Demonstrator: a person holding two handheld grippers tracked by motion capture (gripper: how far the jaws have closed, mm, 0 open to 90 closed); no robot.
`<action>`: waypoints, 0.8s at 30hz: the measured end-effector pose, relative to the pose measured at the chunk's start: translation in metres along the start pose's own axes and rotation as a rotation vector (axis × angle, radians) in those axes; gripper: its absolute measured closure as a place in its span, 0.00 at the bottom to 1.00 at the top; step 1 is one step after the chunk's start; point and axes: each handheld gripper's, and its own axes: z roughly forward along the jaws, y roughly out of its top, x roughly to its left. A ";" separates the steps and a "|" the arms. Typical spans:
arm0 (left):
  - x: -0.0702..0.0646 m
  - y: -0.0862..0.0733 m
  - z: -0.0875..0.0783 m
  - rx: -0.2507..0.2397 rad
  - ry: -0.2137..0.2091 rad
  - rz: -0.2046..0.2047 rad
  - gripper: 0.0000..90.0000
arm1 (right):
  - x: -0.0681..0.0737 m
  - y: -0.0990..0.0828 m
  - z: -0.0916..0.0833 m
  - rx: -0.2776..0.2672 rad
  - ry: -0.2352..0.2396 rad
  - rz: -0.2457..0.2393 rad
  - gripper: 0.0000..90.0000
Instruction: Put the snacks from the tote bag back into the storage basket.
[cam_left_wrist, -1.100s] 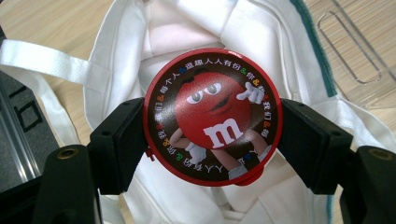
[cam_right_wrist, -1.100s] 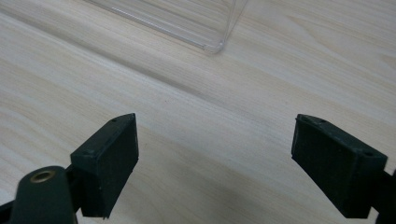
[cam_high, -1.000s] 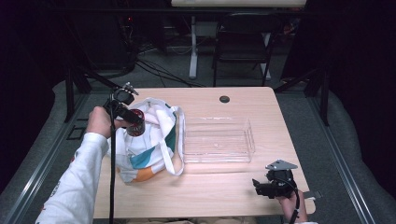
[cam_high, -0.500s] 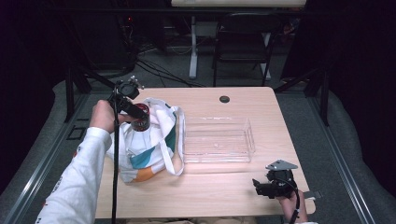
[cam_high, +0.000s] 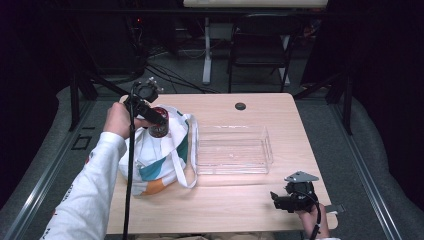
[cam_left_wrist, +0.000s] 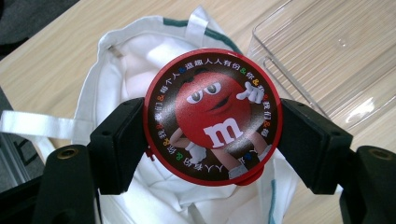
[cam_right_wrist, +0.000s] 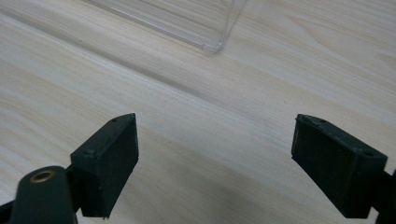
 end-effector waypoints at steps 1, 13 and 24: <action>-0.001 0.001 0.000 -0.005 0.001 0.003 0.30 | 0.000 0.000 0.000 0.000 0.003 -0.001 0.16; -0.018 0.018 0.004 -0.005 -0.020 0.052 0.30 | 0.000 0.000 0.000 0.002 0.000 -0.002 0.16; -0.034 0.032 0.007 -0.009 -0.036 0.090 0.30 | -0.001 0.000 0.000 0.003 -0.001 -0.002 0.16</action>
